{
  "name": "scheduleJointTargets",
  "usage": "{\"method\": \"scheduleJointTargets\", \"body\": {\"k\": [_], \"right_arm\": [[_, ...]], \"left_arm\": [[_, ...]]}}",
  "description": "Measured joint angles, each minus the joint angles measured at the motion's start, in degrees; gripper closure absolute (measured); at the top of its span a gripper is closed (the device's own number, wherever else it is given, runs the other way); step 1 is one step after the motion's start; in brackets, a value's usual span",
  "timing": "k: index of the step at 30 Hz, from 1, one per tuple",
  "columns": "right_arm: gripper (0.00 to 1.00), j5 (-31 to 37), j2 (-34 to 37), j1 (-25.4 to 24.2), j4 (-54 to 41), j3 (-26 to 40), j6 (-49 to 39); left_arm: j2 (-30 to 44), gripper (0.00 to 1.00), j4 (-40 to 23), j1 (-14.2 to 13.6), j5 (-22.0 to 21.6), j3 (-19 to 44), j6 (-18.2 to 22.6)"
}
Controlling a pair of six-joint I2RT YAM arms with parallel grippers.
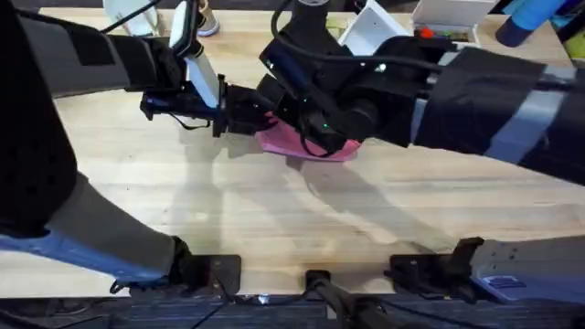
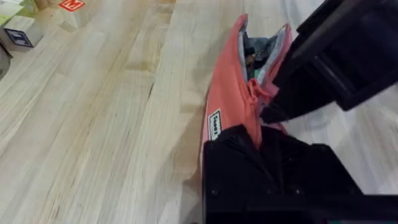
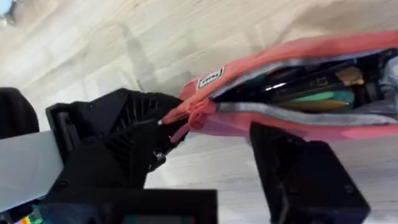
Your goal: Unzip the bag, pick up the pens from the table one at a time and place them inside, then zip the bag closed.
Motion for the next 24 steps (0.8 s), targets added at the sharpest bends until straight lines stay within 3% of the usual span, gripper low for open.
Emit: {"method": "scheduleJointTargets", "body": {"k": [9, 19, 24], "right_arm": [[0.384, -0.5, 0.0, 0.0, 0.0, 0.0, 0.6], [0.448, -0.5, 0.6, 0.0, 0.0, 0.0, 0.6], [0.580, -0.4, 2.1, 0.0, 0.0, 0.0, 0.8]], "left_arm": [[0.0, 0.958, 0.0, 0.0, 0.0, 0.0, 0.0], [0.0, 0.958, 0.0, 0.0, 0.0, 0.0, 0.0], [0.0, 0.958, 0.0, 0.0, 0.0, 0.0, 0.0]]}}
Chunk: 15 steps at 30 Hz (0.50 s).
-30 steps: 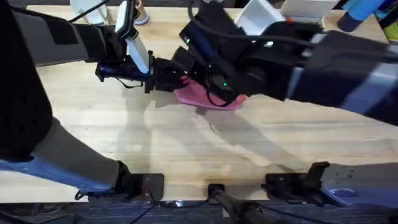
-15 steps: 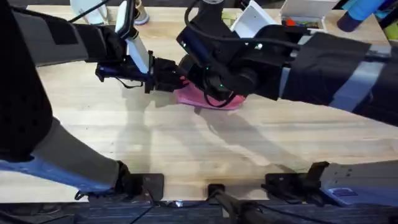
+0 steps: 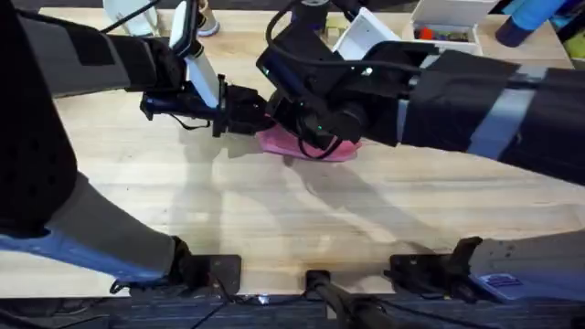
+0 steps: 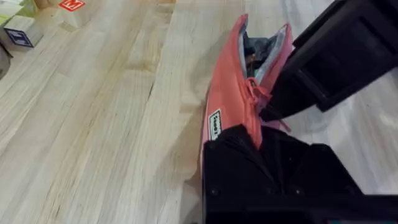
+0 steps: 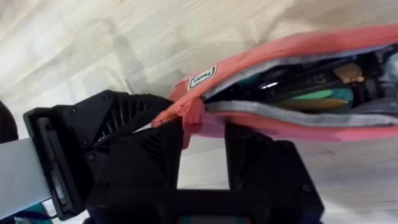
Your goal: Unzip the bag, pick up the pens from the table one at a time and place them inside, then zip the bag closed.
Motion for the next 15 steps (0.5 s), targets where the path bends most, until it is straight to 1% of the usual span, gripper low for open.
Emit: {"method": "scheduleJointTargets", "body": {"k": [5, 9, 15], "right_arm": [[0.599, 0.0, 0.2, -0.4, 0.0, 0.0, 0.0], [0.635, -0.5, 0.2, -1.5, 0.0, 0.0, 0.0], [0.762, -1.5, 0.2, -2.6, 0.2, 0.0, 0.0]], "left_arm": [[0.0, 0.958, 0.0, 0.0, 0.0, 0.0, 0.0], [0.0, 0.959, 0.1, 0.0, 0.0, 0.0, 0.0], [0.0, 0.959, 0.2, 0.0, 0.0, 0.0, 0.0]]}}
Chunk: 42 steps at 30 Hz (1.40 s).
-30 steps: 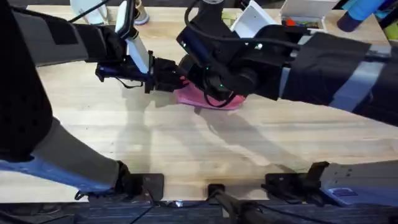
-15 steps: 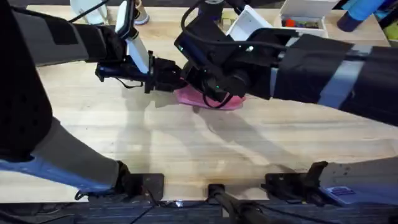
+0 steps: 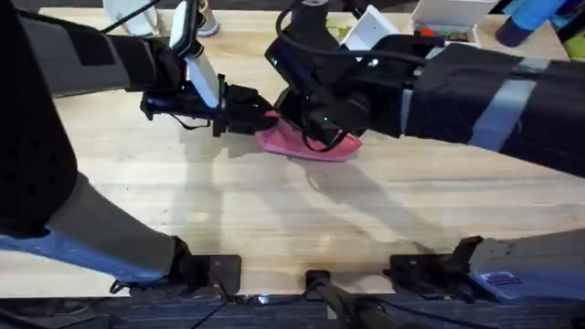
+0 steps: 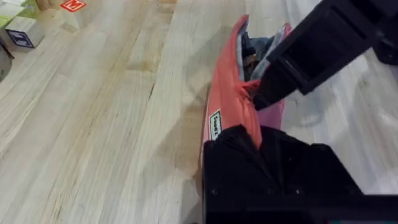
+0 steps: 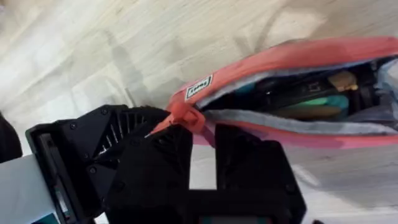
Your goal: Unzip the bag, pick up the pens from the table one at a time and place them inside, then zip the bag closed.
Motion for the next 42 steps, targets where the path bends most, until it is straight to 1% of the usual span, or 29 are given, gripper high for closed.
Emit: {"method": "scheduleJointTargets", "body": {"k": [2, 3, 4, 5, 6, 13, 20, 23, 24, 30, 33, 38, 42], "right_arm": [[0.793, -0.1, 0.0, 0.0, 0.1, 0.0, 0.0], [0.832, -0.1, 0.0, 0.0, 0.1, 0.0, 0.0], [0.904, -0.1, 0.0, 0.0, 0.2, 0.0, 0.0], [0.952, -0.1, 0.0, 0.0, 0.3, 0.0, 0.2], [0.962, -0.1, 0.0, 0.0, 0.3, 0.0, 0.2], [0.969, -0.1, 0.0, 0.0, 0.4, 0.0, -0.1], [0.971, -0.1, -2.8, -0.4, 4.9, -0.3, -7.9], [0.969, 0.0, -5.0, -1.0, 4.5, -0.3, -11.3], [0.969, 0.0, -5.9, -2.7, 2.2, -0.3, -13.4], [0.969, -0.4, -6.0, -6.2, -8.7, -0.3, -14.6], [0.970, -0.1, -6.4, -8.8, -13.5, -0.3, -14.7], [0.971, 1.0, -9.7, -14.1, -17.5, -0.3, -15.6], [0.971, 1.5, -12.7, -17.1, -16.4, -0.3, -18.2]], "left_arm": [[0.0, 0.958, 0.0, 0.0, 0.0, 0.0, 0.0], [0.0, 0.958, 0.0, 0.0, 0.0, 0.0, 0.0], [0.0, 0.958, 0.0, 0.0, 0.0, 0.0, 0.0], [0.0, 0.958, 0.0, 0.0, 0.0, 0.0, 0.0], [0.0, 0.957, 0.0, 0.0, 0.0, 0.0, 0.0], [0.0, 0.958, 0.0, 0.0, 0.0, 0.0, 0.0], [0.0, 0.958, 0.0, 0.0, 0.0, 0.0, 0.0], [0.0, 0.958, 0.0, 0.0, 0.0, 0.0, 0.0], [0.0, 0.958, 0.0, 0.0, 0.0, 0.0, 0.0], [0.0, 0.958, 0.0, 0.0, 0.1, 0.0, 0.0], [0.0, 0.958, -0.1, 0.0, 0.1, 0.0, 0.0], [0.0, 0.958, -0.1, 0.0, 0.1, 0.0, 0.0], [0.0, 0.958, -0.1, 0.0, 0.1, 0.0, 0.0]]}}
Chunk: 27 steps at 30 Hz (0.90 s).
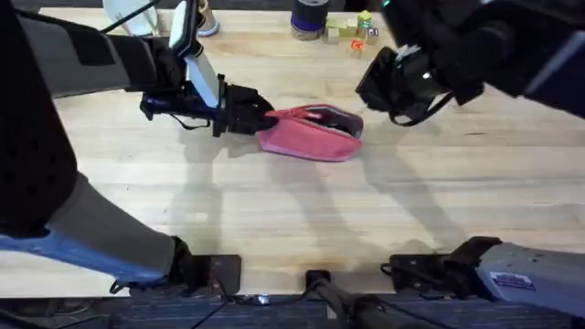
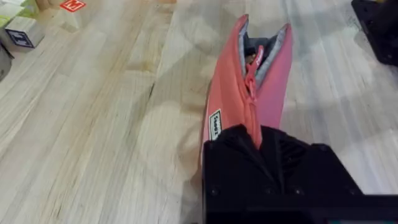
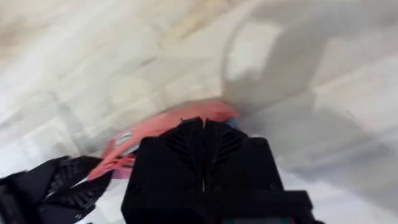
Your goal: Unzip the bag, pick up the pens from the table one at a time and place them inside, then zip the bag closed.
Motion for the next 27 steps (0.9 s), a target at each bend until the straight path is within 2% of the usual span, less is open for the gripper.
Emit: {"method": "scheduleJointTargets", "body": {"k": [6, 7, 12, 13, 15, 20, 27], "right_arm": [[0.964, -2.0, -1.3, -0.1, 2.7, 0.0, -8.0], [0.905, -2.6, -1.3, -0.1, 2.7, 0.0, -8.9], [0.169, -8.4, -1.3, -0.1, 2.7, 0.0, -12.4], [0.053, -9.6, -1.3, -0.1, 2.7, 0.0, -13.0], [0.009, -12.0, -1.3, -0.1, 2.7, 0.0, -14.0], [0.007, -18.3, -1.3, -0.1, 4.4, 0.0, -18.4], [0.006, -23.1, -1.3, -0.1, 7.2, 0.0, -25.9]], "left_arm": [[0.0, 0.958, 0.0, 0.0, 0.0, 0.0, 0.0], [0.0, 0.958, 0.0, 0.0, 0.0, 0.0, 0.0], [0.0, 0.958, 0.0, 0.0, 0.0, 0.0, 0.0], [0.0, 0.958, 0.0, 0.0, 0.0, 0.0, 0.0], [0.0, 0.958, 0.0, 0.0, 0.0, 0.0, 0.0], [0.0, 0.958, 0.0, 0.0, 0.0, 0.0, 0.0], [0.0, 0.958, 0.0, 0.0, 0.0, 0.0, 0.0]]}}
